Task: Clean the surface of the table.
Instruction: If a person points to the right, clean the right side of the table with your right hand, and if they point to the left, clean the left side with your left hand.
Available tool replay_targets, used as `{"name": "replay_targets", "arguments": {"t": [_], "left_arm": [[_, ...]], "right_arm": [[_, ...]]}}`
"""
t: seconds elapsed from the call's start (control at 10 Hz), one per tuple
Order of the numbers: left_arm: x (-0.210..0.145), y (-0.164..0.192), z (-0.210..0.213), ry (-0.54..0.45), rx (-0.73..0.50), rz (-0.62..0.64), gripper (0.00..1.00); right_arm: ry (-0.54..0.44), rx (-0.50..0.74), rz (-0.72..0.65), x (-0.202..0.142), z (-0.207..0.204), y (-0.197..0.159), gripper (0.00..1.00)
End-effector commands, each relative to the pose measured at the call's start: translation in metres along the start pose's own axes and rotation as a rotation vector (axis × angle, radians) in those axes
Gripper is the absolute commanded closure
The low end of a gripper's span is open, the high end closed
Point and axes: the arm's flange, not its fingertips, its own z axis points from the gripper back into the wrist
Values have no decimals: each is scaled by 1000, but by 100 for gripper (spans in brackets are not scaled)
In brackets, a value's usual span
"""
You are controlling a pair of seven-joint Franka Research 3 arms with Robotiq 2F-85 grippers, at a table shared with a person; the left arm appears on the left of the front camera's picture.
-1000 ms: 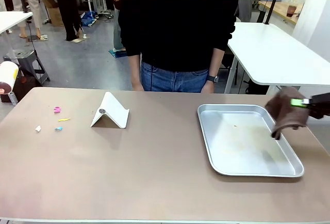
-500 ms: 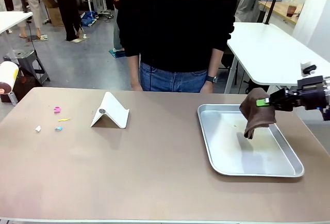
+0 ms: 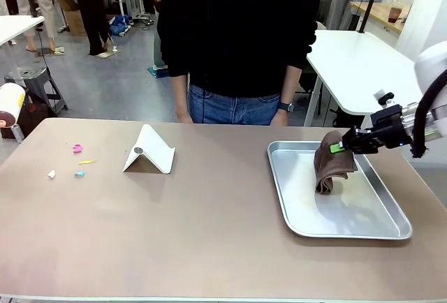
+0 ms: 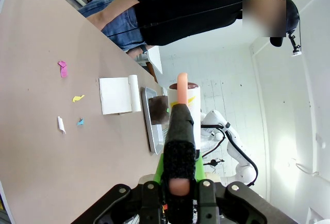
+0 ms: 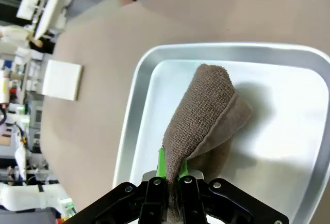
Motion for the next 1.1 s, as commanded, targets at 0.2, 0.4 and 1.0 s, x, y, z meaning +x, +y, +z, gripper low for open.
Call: {"name": "replay_targets", "arguments": {"t": [0.2,0.4,1.0], "left_arm": [[-2,-5,1,1,-2,-6,100],[-2,-5,1,1,-2,-6,100],[-2,-5,1,1,-2,-6,100]], "right_arm": [[52,-153,-68,17,-20,-7,93],[77,-163,-75,19,-40,-14,93],[86,-384,-48,13,-57,-29,93]]}}
